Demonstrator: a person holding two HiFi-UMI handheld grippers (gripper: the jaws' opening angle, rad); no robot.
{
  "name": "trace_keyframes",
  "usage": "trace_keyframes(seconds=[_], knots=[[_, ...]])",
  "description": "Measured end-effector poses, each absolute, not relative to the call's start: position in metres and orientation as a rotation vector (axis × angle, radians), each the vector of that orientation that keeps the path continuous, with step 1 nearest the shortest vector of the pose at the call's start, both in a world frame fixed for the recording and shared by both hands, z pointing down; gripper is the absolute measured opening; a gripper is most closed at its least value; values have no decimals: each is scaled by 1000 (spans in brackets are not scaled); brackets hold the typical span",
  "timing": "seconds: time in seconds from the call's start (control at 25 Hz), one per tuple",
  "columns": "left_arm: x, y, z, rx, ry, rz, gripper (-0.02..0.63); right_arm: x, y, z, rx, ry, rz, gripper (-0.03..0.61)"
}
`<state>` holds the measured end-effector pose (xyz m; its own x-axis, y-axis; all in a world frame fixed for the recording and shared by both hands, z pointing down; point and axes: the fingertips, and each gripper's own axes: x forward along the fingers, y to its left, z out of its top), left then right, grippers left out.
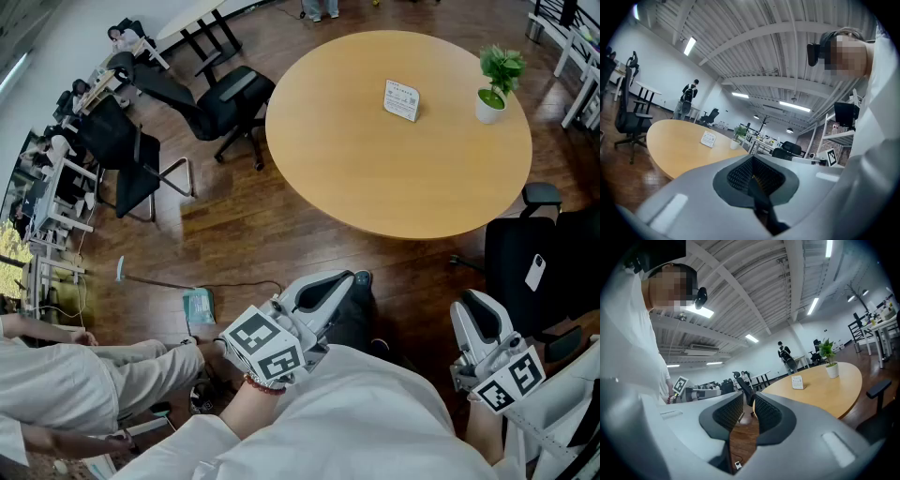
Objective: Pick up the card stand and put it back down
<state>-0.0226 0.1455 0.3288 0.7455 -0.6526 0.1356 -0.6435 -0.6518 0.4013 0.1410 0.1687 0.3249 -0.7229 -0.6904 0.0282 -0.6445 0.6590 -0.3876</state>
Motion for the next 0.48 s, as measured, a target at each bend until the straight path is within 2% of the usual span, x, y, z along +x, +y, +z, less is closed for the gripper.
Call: trace_keyframes(seconds=[0.2,0.48], knots=[[-44,65,338,2526,-954,-41,0,119,92,336,-1153,2741,-588,71],[-86,-39,318,2527,-914,-97,0,114,-27,309,-1325,2676,-602,91]])
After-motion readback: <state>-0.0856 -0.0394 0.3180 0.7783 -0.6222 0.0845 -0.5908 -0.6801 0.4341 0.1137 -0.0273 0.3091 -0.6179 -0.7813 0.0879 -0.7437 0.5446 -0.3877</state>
